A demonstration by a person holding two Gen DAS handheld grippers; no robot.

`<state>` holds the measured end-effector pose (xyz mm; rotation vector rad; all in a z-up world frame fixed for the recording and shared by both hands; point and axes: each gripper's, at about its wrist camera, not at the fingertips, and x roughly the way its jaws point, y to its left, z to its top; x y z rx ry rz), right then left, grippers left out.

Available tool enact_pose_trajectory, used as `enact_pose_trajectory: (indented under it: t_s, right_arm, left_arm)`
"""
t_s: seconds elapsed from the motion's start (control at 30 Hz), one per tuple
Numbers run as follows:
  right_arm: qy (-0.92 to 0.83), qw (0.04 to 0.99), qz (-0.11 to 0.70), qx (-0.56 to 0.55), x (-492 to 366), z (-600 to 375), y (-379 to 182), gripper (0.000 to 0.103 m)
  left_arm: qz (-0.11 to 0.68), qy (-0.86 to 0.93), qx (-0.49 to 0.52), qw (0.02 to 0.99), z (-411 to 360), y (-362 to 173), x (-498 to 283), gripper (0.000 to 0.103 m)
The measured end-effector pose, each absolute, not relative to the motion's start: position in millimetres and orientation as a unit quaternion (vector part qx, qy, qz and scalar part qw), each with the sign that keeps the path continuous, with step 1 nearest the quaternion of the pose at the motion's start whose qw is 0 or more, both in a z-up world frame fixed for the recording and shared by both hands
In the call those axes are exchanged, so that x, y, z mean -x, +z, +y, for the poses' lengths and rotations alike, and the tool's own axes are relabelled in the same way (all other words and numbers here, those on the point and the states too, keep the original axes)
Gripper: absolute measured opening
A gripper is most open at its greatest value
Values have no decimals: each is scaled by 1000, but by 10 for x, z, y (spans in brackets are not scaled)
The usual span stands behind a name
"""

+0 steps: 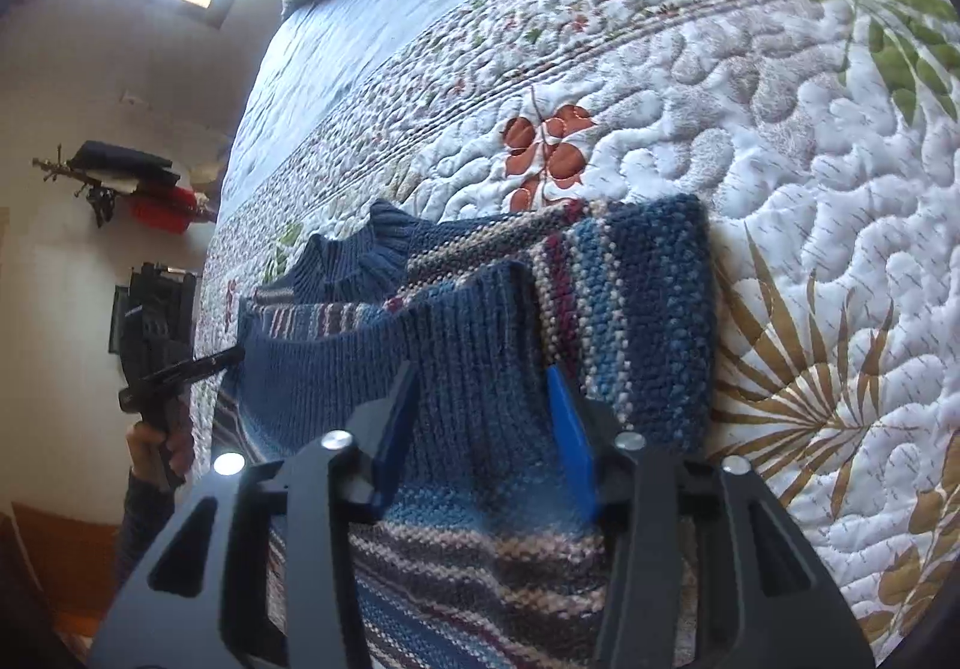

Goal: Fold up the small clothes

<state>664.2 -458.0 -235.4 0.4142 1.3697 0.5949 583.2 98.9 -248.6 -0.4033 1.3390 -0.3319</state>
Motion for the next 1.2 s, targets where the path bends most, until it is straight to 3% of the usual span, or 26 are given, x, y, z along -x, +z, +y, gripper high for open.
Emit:
enact_pose_trajectory:
  t_s: [0.1, 0.27, 0.3, 0.33, 0.63, 0.87, 1.2]
  right_arm:
    - [266, 723, 613, -175, -6616, -4548, -2339, 21]
    - [262, 731, 609, -164, -6591, -4517, -2371, 21]
    - [253, 737, 607, -152, -6589, -4503, -2368, 12]
    - [248, 742, 605, -148, -6583, -4503, -2356, 11]
    - [254, 776, 563, -127, -6503, -4453, -1837, 9]
    - [226, 801, 535, -145, -6812, -4405, -1643, 9]
    - [163, 779, 590, -140, -7212, -4254, -2390, 9]
  left_arm:
    - [600, -155, 179, 764, 955, -2479, -5788, 13]
    - [572, -155, 201, 780, 1021, -2486, -5719, 10]
    - [566, -155, 204, 784, 1031, -2472, -5702, 9]
    - [557, -154, 209, 789, 1048, -2438, -5681, 9]
    - [508, -161, 203, 822, 1023, -1901, -5566, 8]
    - [487, -145, 196, 839, 1096, -1539, -5923, 8]
    - [571, -68, 173, 800, 969, -2361, -6430, 8]
